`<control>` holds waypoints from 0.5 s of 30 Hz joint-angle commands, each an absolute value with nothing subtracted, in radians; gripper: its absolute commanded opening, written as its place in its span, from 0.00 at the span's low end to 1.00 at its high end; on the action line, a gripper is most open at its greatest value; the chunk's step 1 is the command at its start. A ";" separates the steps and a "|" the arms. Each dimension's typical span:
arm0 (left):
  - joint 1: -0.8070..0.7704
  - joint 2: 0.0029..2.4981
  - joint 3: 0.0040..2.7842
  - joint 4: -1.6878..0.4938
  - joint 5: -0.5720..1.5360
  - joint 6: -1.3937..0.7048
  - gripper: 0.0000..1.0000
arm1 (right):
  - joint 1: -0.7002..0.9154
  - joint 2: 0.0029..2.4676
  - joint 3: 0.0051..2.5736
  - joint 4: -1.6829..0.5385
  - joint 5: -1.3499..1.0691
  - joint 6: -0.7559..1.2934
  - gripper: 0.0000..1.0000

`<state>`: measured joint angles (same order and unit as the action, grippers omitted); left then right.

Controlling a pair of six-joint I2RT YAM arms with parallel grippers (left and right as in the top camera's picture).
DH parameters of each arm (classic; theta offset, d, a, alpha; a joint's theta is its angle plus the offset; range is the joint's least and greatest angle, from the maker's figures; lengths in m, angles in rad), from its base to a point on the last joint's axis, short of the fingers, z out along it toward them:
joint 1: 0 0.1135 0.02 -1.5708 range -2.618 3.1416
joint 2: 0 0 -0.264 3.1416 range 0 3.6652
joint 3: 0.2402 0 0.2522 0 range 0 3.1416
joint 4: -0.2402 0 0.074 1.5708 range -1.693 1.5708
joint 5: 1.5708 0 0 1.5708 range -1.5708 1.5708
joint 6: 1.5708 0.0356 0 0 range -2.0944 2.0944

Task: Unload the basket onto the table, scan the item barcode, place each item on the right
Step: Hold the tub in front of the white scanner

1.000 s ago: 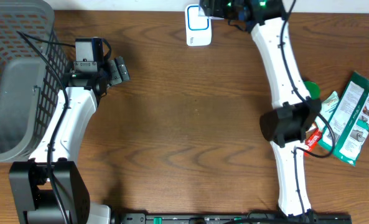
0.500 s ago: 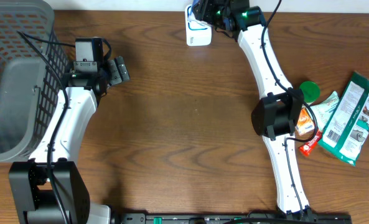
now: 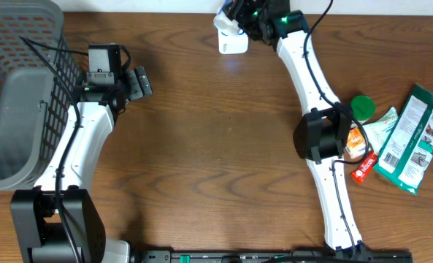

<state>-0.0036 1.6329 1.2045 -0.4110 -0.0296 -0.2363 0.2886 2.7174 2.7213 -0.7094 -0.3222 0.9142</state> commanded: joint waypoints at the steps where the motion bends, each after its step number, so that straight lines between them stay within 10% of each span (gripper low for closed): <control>1: 0.001 1.647 1.195 -0.410 -0.038 -0.242 0.98 | 0.315 2.746 2.734 -0.707 -0.318 0.991 0.01; 15: 0.001 1.647 1.195 -0.409 -0.038 -0.242 0.98 | 0.360 2.745 2.734 -0.684 -0.226 1.063 0.01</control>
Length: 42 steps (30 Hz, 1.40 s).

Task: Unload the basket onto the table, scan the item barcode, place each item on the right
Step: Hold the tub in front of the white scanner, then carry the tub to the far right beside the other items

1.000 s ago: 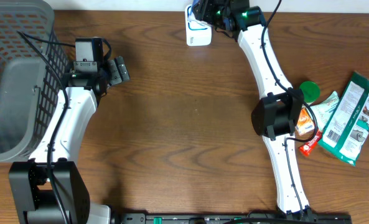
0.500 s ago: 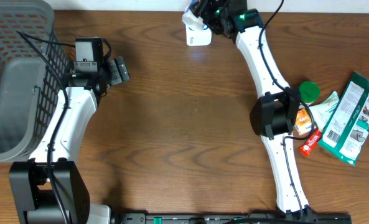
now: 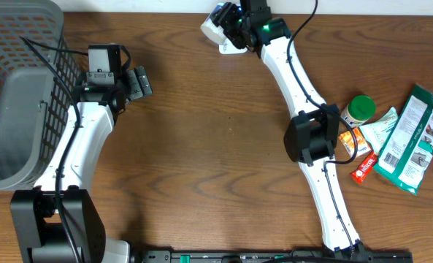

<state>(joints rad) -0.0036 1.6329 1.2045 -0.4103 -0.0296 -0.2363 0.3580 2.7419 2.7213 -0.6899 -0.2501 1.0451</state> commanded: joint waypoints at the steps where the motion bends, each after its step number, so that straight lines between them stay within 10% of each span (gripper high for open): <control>1: 0.001 1.647 1.195 -0.409 -0.038 -0.242 0.98 | 0.358 2.745 2.734 -0.685 -0.226 1.063 0.01; 27: 0.001 1.647 1.195 -0.410 -0.038 -0.242 0.98 | 0.308 2.703 2.736 -0.684 -0.288 1.033 0.01; 42: 0.001 1.647 1.195 -0.409 -0.038 -0.242 0.98 | 0.286 2.308 2.736 -1.295 -0.322 0.411 0.01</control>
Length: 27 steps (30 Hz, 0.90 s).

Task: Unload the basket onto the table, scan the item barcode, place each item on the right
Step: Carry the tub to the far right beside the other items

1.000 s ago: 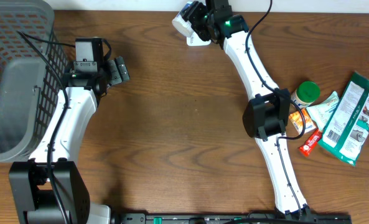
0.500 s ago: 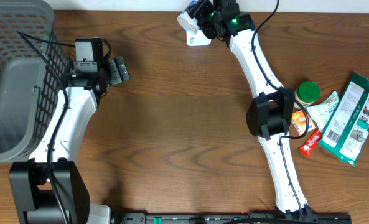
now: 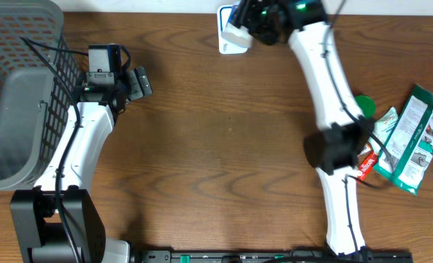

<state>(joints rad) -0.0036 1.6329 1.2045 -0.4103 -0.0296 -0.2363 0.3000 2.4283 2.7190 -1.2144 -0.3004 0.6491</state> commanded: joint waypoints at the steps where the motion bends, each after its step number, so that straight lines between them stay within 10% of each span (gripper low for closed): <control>1: 0.001 1.647 1.195 -0.409 -0.038 -0.242 0.98 | 0.283 2.288 2.736 -1.349 -0.323 0.368 0.01; 6: 0.001 1.647 1.195 -0.410 -0.038 -0.242 0.98 | 0.258 2.198 2.736 -1.695 -0.271 0.139 0.01; 27: 0.001 1.647 1.195 -0.410 -0.038 -0.242 0.98 | 0.143 1.866 1.834 -1.699 0.090 0.197 0.01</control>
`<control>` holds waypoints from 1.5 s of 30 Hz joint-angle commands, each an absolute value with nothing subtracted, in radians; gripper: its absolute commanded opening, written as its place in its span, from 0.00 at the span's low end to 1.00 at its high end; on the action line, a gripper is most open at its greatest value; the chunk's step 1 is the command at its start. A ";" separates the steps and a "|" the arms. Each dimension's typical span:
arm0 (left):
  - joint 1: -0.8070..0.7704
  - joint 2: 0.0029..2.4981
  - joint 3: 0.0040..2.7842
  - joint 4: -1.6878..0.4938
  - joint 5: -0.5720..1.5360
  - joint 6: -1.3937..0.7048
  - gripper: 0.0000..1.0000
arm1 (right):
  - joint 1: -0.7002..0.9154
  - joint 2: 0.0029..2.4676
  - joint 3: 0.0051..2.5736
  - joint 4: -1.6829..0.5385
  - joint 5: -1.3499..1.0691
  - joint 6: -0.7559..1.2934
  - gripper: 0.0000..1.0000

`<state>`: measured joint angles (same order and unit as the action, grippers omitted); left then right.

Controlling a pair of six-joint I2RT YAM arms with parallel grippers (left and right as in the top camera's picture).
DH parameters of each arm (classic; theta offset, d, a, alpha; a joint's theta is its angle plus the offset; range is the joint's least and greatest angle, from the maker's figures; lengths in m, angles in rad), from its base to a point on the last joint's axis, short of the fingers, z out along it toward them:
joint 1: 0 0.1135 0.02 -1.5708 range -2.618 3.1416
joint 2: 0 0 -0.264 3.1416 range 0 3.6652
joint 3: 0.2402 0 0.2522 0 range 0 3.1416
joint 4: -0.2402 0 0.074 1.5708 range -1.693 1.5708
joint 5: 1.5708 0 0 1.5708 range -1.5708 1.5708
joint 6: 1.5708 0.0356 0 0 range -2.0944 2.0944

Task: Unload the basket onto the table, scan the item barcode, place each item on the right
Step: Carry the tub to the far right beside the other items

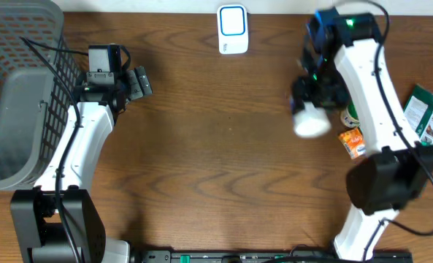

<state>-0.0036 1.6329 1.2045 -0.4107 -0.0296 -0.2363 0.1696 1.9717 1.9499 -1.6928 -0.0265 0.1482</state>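
Note:
The scanner (232,30), a small white box with a blue face, lies at the table's far edge and nothing covers it. My right gripper (308,102) hangs over the right half of the table, shut on a white rounded item (312,123) that shows blurred beneath it. No barcode can be made out on the item. My left gripper (141,82) rests at the left beside the basket, its fingers apart and empty.
A grey wire basket (12,95) fills the left edge. At the right lie a green-capped bottle (350,114), an orange packet (353,142) and a green package (429,117), close to the right arm.
My right gripper, with the white item, was over the scanner at the far edge. Now it is to the right and nearer, beside the green-capped bottle. The scanner is uncovered. The left arm is unchanged.
My right gripper first held the white item at the scanner's upper edge. Then it was slightly left of the scanner, then over it again. Now the item is held away from the scanner at the right. The left arm never moved.

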 commanded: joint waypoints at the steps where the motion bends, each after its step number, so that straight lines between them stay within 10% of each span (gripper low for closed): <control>1: 0.001 1.647 1.195 -0.410 -0.038 -0.242 0.98 | 0.133 1.842 1.785 -1.699 0.123 0.222 0.01; 26: 0.001 1.647 1.195 -0.410 -0.038 -0.242 0.98 | -0.502 1.580 1.495 -1.383 0.358 0.513 0.01; 45: 0.001 1.647 1.195 -0.410 -0.038 -0.242 0.98 | -0.514 1.857 1.472 -1.161 0.068 0.558 0.01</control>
<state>-0.0036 1.6329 1.2045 -0.4107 -0.0296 -0.2363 -0.5224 1.8259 1.4773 -1.1728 0.1787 0.5694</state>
